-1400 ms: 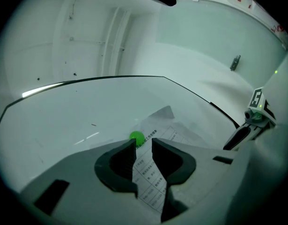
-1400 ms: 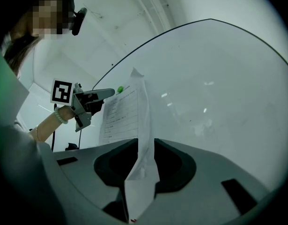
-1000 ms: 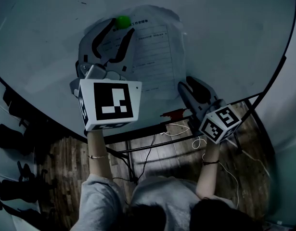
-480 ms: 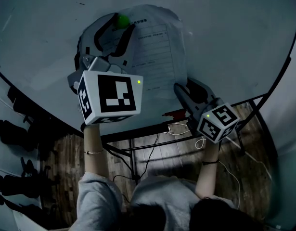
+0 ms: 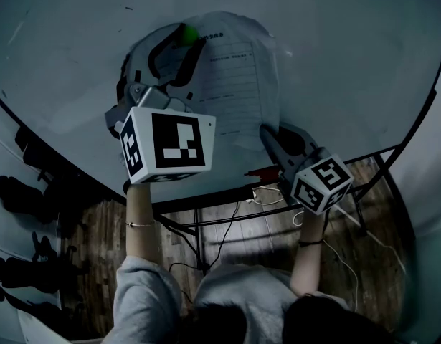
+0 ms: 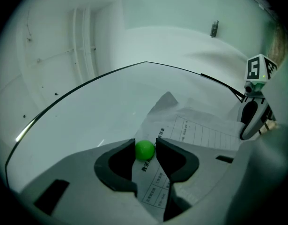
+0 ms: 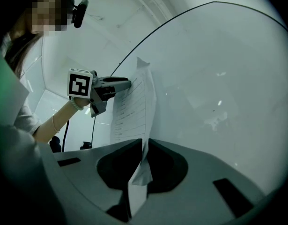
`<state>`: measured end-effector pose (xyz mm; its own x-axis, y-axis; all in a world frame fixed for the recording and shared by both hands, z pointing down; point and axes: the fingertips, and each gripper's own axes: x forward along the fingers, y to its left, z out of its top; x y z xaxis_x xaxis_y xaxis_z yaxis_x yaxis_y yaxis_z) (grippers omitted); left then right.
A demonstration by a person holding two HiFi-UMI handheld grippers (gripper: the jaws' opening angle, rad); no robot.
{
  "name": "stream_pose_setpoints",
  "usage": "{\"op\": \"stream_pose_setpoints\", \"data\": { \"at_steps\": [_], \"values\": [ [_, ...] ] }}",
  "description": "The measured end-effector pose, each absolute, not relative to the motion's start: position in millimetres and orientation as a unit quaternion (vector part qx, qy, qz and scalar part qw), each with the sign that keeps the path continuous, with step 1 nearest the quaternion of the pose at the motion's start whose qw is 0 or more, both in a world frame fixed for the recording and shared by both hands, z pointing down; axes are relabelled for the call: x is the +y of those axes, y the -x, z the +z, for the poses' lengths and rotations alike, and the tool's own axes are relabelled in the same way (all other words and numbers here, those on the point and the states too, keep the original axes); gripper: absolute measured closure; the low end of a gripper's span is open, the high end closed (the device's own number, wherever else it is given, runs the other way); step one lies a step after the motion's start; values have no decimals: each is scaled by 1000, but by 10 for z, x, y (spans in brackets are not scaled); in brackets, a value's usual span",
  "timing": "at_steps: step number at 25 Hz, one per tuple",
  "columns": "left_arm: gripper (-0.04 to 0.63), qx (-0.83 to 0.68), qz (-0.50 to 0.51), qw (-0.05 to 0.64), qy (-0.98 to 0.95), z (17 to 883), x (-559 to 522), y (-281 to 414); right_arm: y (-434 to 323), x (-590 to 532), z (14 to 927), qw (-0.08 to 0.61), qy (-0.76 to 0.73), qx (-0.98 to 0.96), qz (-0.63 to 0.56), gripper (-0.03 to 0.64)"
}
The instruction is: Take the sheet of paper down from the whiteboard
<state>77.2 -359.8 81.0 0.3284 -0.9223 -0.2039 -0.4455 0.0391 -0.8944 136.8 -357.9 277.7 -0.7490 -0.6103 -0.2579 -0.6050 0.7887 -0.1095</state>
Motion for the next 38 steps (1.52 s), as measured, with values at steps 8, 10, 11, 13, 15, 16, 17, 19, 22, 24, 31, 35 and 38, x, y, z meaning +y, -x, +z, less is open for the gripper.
{"op": "stream_pose_setpoints", "data": {
  "at_steps": [8,10,11,13,15,16,17,19,22,24,31,35,38],
  "values": [
    [465,528,-231,492,653,794,-3612,-737,-1410,-3597,2765,162,322,932,-36,615],
    [465,528,-230,491,653,791,-3617,-730,-1410,-3601,2755,164,321,932,-43,615],
    [465,529,-230,492,652,789,-3618,-730,-1407,-3599,2752,164,321,932,-44,615],
    [466,530,-229,493,651,789,-3618,-732,-1406,-3594,2757,161,324,931,-46,615],
    [466,531,-230,492,650,790,-3616,-731,-1407,-3588,2760,162,324,931,-49,615],
    [466,532,-230,492,650,788,-3615,-730,-1407,-3585,2758,162,324,931,-50,615],
    [466,532,-229,492,650,786,-3614,-730,-1408,-3583,2756,163,324,931,-51,615],
    [466,532,-230,492,649,783,-3615,-730,-1413,-3581,2756,165,323,930,-55,615],
    [466,532,-230,492,650,785,-3616,-728,-1417,-3580,2757,168,321,930,-65,615],
    [466,531,-230,492,650,787,-3617,-726,-1426,-3585,2761,168,323,929,-73,615],
    [466,532,-228,492,651,772,-3609,-716,-1433,-3581,2750,172,321,928,-83,615],
    [466,532,-227,493,650,767,-3612,-710,-1431,-3583,2760,173,320,927,-87,615],
    [466,532,-225,492,651,762,-3608,-702,-1430,-3579,2764,174,318,927,-89,615]
  ]
}}
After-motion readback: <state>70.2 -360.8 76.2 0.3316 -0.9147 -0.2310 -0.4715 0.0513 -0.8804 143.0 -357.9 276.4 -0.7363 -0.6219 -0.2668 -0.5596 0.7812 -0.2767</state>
